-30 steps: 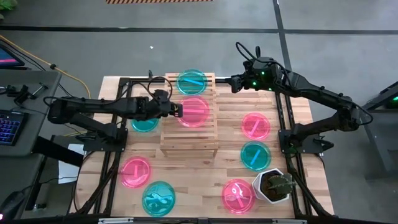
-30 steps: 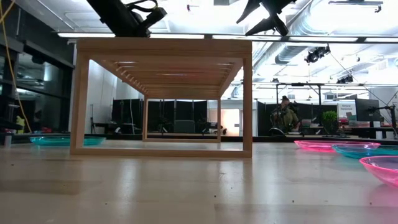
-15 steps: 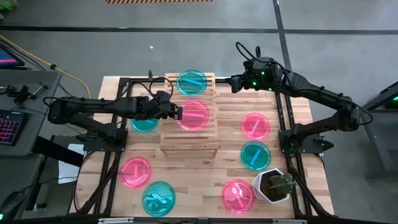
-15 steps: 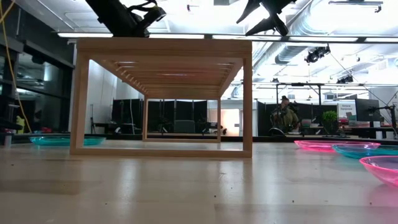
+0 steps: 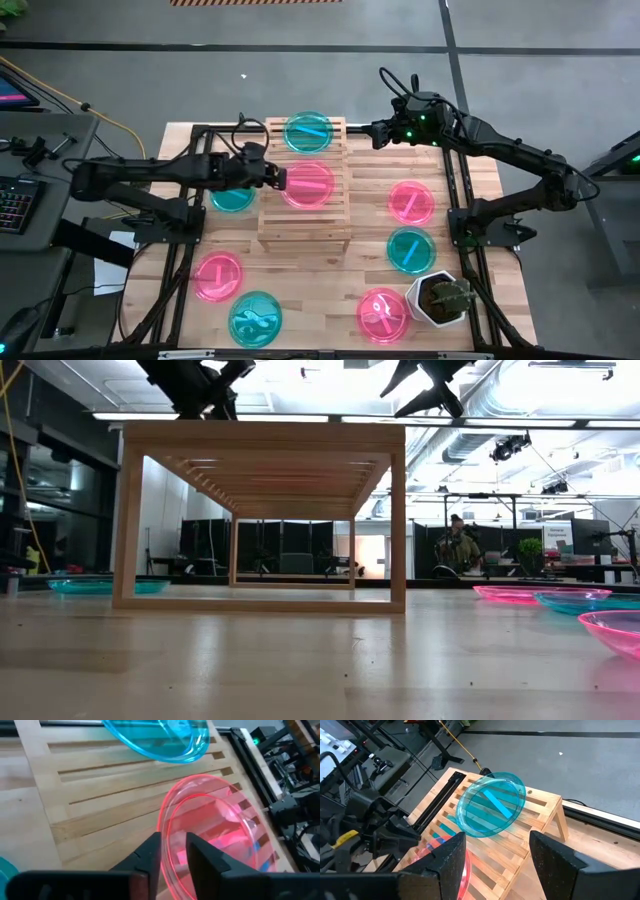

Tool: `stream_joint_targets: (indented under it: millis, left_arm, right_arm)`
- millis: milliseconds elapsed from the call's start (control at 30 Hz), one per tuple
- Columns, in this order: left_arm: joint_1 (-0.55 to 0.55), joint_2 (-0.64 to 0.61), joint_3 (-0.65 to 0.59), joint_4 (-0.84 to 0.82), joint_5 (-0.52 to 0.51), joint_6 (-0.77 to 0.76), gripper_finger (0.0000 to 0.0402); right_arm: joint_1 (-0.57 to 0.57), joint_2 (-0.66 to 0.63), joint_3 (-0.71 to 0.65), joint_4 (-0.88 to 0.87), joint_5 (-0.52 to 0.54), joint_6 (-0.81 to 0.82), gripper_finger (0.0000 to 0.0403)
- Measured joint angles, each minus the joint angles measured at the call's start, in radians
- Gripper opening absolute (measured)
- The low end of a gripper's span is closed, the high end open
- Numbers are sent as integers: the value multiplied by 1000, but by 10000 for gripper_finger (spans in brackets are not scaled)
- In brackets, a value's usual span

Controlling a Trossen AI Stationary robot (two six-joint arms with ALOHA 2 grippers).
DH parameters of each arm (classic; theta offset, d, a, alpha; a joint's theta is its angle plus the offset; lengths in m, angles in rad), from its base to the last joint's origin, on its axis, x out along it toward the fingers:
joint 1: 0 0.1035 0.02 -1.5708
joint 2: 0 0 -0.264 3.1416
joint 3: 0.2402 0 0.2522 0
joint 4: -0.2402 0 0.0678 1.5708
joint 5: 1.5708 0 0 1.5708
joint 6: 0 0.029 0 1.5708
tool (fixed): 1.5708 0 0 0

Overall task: Place and stack plates onto a shelf
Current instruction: Put the pink plate on the shelf, then stack the blue plate on top of the blue plate on the shelf

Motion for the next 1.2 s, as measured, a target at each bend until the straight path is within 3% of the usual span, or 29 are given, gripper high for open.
stream_joint_targets:
  millis: [233,467,567,867,1033,1200]
  left_arm:
    - [54,-126,0,-9,-2,111,123]
    - [149,-313,0,-33,0,220,131]
    - [204,-343,15,-52,46,313,132]
    - [549,-138,242,-488,235,628,132]
    - [726,-10,217,-645,406,848,132]
    - [800,98,120,-677,428,933,132]
  right_arm:
    - [0,0,0,0,-1,0,204]
    - [0,0,0,0,-4,4,204]
    - [0,0,0,0,-31,4,204]
    - [0,0,0,-1,-40,4,204]
    - [0,0,0,-1,-40,4,204]
    - [0,0,0,-1,-40,4,204]
